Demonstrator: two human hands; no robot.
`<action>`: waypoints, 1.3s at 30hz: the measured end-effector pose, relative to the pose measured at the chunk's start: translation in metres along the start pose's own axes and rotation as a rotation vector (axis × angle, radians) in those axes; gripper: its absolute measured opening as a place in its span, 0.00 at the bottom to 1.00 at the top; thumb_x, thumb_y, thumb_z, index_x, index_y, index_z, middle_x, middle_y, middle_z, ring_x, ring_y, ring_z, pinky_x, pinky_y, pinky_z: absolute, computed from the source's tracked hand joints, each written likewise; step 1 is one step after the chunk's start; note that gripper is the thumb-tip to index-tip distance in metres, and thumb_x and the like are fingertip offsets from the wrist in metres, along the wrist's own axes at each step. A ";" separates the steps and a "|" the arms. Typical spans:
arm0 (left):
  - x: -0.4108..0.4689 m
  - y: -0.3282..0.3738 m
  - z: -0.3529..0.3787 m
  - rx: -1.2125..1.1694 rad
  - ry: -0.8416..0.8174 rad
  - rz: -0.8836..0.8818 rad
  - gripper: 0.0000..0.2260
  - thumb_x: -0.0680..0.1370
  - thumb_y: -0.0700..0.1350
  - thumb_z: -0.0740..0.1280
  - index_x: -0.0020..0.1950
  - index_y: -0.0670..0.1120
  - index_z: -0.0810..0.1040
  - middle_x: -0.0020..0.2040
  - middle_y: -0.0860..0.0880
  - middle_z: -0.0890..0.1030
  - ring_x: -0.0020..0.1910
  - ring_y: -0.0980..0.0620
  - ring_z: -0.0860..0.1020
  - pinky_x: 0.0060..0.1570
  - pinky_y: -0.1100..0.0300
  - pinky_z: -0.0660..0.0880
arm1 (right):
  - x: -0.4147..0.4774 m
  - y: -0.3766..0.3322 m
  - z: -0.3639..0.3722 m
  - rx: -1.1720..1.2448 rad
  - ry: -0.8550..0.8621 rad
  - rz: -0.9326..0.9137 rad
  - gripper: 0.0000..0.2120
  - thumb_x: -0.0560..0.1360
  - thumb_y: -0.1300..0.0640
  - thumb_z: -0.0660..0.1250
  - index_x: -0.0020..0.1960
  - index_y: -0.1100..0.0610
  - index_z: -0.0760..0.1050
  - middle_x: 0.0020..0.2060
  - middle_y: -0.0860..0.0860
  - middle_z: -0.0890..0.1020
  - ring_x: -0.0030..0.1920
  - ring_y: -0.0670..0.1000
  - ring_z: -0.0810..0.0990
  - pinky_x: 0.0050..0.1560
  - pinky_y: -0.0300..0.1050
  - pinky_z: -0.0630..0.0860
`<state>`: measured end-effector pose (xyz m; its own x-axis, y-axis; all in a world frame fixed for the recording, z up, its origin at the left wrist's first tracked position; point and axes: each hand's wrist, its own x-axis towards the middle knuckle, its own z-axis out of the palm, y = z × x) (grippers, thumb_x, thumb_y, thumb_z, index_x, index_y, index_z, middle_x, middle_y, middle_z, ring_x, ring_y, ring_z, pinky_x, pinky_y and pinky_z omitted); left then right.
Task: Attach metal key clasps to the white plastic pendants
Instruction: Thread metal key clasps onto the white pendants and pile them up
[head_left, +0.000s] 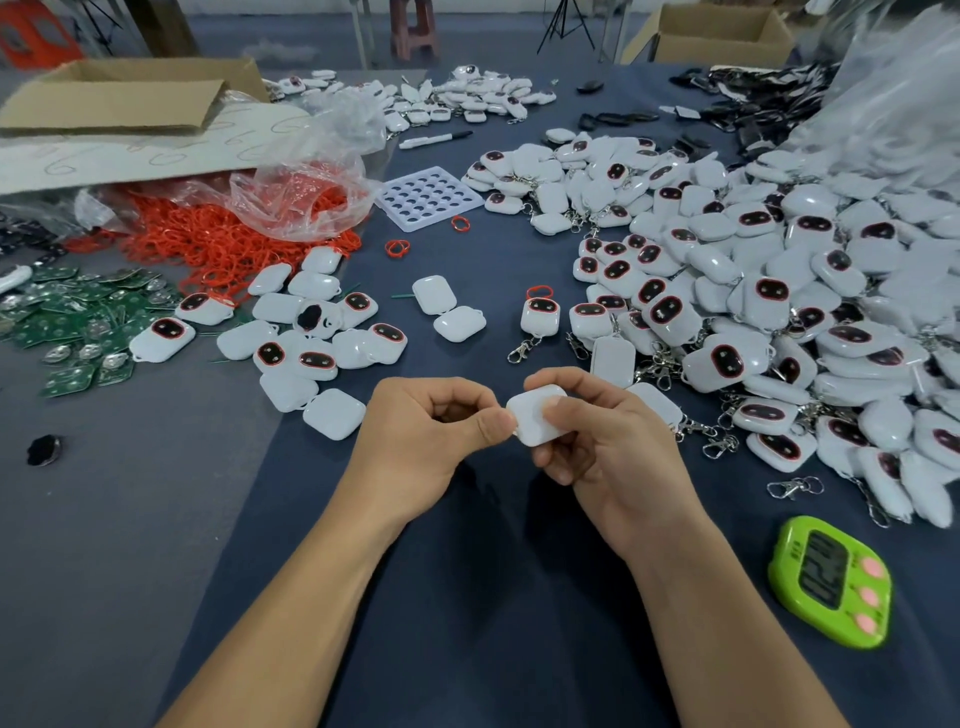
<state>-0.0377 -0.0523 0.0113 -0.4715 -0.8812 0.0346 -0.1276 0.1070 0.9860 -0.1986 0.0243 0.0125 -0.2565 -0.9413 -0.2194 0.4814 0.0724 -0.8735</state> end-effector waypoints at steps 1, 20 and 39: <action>0.001 0.000 -0.001 0.021 0.003 0.016 0.05 0.71 0.45 0.80 0.37 0.53 0.86 0.31 0.51 0.82 0.32 0.57 0.75 0.36 0.64 0.73 | 0.000 0.000 0.000 0.004 -0.002 -0.003 0.14 0.78 0.72 0.63 0.47 0.58 0.84 0.40 0.62 0.84 0.26 0.52 0.75 0.24 0.40 0.68; 0.000 -0.002 0.001 0.228 0.009 0.046 0.03 0.69 0.53 0.77 0.40 0.59 0.85 0.29 0.56 0.81 0.27 0.60 0.73 0.30 0.67 0.71 | 0.004 0.003 0.001 0.008 0.062 -0.037 0.11 0.81 0.70 0.62 0.51 0.60 0.82 0.40 0.58 0.85 0.29 0.51 0.76 0.26 0.39 0.71; -0.007 0.006 0.013 0.244 0.091 0.083 0.16 0.78 0.45 0.64 0.29 0.52 0.74 0.24 0.55 0.70 0.27 0.57 0.66 0.29 0.65 0.64 | -0.002 0.007 0.010 0.069 0.090 -0.083 0.08 0.82 0.70 0.63 0.52 0.60 0.79 0.41 0.59 0.85 0.31 0.54 0.81 0.31 0.41 0.79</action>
<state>-0.0465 -0.0392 0.0144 -0.4103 -0.9013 0.1391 -0.3032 0.2787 0.9113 -0.1864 0.0228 0.0116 -0.3705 -0.9094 -0.1890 0.5111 -0.0298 -0.8590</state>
